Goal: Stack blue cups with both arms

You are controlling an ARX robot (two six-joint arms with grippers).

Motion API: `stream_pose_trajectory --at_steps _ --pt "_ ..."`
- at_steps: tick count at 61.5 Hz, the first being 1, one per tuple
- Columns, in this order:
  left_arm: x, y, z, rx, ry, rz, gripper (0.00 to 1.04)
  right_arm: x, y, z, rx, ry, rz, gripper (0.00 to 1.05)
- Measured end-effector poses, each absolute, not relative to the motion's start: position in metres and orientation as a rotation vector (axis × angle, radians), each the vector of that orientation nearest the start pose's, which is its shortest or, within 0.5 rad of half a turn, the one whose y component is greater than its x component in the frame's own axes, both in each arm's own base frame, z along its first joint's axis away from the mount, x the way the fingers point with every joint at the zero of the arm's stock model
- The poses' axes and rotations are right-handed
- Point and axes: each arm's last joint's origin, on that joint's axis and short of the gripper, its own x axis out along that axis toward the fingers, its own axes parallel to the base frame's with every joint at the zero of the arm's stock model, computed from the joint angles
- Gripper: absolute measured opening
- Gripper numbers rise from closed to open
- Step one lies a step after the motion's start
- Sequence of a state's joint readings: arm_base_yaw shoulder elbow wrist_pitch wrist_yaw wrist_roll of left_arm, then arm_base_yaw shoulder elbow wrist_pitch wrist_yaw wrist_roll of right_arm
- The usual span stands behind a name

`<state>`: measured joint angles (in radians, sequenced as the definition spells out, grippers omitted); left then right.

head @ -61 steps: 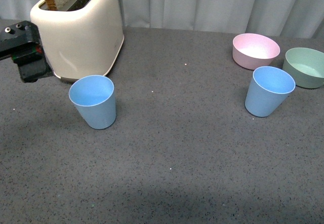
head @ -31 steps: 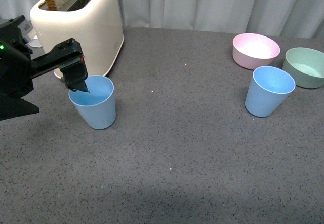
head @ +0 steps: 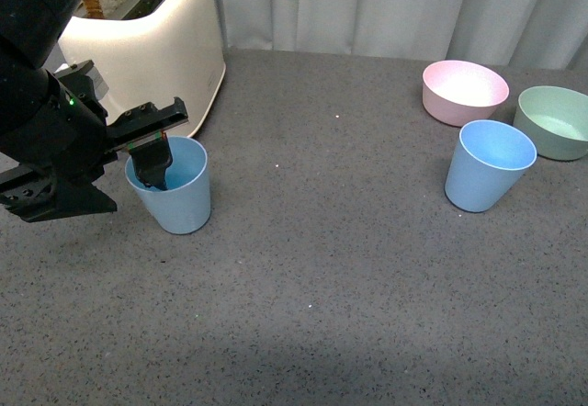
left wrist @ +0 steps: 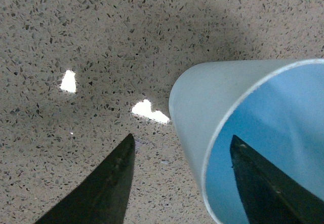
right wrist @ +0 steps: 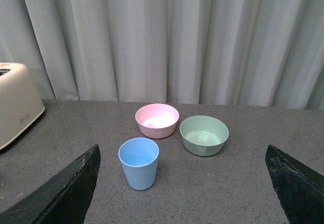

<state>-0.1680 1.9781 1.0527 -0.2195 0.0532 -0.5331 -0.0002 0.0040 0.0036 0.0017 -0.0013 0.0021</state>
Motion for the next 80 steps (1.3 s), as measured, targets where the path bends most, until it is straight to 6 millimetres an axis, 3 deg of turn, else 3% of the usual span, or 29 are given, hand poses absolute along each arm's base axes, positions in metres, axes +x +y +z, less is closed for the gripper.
stream_pose_trajectory --at_steps 14,20,34,47,66,80 --pt "0.356 -0.064 0.100 -0.395 1.176 0.118 0.24 0.098 0.000 0.165 0.002 -0.001 0.001 0.95" --pt "0.355 -0.065 0.100 -0.394 1.187 0.119 0.03 0.098 0.000 0.165 0.002 -0.001 0.001 0.95" --pt "0.357 -0.082 0.107 -0.380 1.167 0.100 0.04 0.098 0.000 0.165 0.002 -0.001 0.001 0.95" --pt "0.367 -0.127 0.123 -0.350 1.142 0.040 0.04 0.098 0.000 0.165 0.002 -0.001 0.001 0.95" --pt "0.381 -0.190 0.122 -0.336 1.178 -0.019 0.04 0.098 0.000 0.165 0.002 -0.001 0.001 0.95" --pt "0.386 -0.209 0.117 -0.314 1.187 -0.032 0.04 0.098 0.000 0.165 0.002 -0.002 0.001 0.95"
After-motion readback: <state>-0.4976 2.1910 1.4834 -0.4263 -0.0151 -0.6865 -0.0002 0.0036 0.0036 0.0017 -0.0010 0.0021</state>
